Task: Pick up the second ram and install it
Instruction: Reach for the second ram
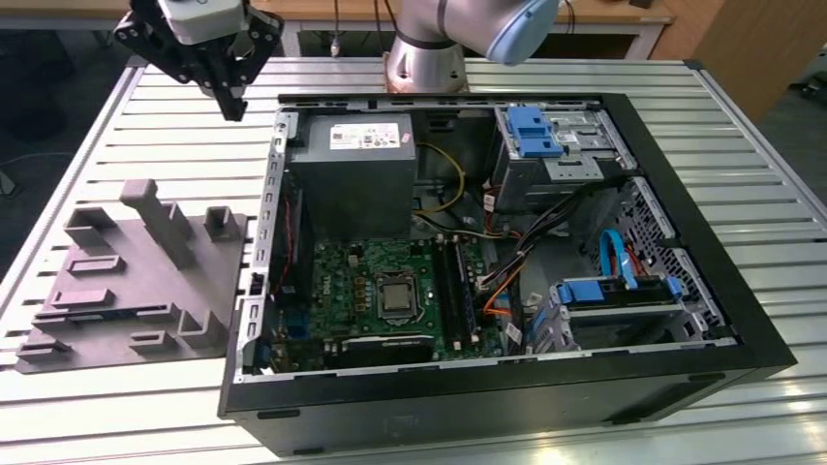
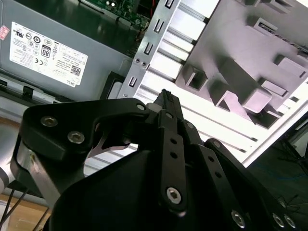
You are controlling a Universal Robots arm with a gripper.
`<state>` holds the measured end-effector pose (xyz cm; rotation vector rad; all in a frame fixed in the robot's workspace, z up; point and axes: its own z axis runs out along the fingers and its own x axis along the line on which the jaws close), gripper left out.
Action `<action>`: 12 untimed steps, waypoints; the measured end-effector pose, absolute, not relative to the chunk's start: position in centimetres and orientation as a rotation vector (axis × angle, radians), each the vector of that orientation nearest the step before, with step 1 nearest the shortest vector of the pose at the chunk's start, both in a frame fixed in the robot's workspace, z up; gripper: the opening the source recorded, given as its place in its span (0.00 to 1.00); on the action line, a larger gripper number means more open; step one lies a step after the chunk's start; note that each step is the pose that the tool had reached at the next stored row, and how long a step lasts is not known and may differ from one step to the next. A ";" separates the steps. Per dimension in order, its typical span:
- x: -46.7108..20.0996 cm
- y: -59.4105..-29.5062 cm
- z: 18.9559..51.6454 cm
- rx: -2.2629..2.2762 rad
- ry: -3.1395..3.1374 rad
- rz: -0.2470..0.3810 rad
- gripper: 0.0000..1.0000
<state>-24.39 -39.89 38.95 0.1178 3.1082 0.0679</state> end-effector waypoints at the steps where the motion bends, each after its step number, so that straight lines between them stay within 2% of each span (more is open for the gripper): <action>1: -24.6 -39.9 38.9 0.118 3.108 0.068 0.10; 12: -26.7 -39.9 38.9 0.118 3.108 0.068 0.10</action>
